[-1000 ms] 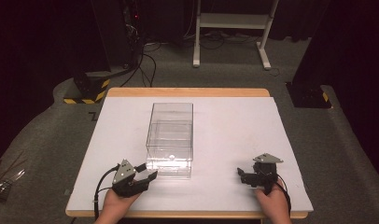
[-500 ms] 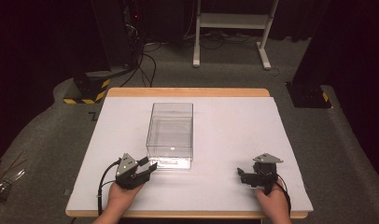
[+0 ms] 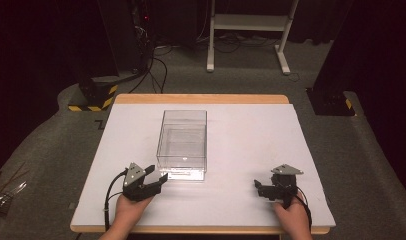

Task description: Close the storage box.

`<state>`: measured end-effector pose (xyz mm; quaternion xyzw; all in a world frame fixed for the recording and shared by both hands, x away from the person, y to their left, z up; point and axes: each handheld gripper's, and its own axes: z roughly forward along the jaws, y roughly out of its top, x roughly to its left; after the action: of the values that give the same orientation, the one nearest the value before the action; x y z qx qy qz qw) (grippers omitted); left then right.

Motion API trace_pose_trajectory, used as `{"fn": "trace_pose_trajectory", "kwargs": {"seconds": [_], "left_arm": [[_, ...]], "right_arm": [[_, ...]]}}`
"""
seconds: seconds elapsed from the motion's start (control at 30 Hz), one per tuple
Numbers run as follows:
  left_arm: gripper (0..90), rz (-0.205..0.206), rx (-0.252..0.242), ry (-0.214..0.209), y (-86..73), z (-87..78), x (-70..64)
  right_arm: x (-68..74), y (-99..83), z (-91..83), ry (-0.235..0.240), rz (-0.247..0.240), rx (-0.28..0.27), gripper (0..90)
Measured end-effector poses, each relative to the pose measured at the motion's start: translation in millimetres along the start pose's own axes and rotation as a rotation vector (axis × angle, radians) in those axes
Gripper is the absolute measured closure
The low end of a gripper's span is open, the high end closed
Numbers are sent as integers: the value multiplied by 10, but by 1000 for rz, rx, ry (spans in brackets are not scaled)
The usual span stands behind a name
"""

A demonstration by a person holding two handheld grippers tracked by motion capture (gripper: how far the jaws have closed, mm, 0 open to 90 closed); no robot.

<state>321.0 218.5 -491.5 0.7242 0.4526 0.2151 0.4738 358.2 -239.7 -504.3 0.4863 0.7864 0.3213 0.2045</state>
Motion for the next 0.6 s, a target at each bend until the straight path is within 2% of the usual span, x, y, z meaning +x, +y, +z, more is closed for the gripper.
{"fn": "trace_pose_trajectory", "kwargs": {"seconds": [0.33, 0.6], "left_arm": [[351, -3, 12, 0, 81, 133, 55], [400, 2, 12, 7, 147, 247, 86]], "right_arm": [[0, 0, 0, 1, 1, -1, 101], [-1, 0, 0, 1, 1, -1, 101]]}}
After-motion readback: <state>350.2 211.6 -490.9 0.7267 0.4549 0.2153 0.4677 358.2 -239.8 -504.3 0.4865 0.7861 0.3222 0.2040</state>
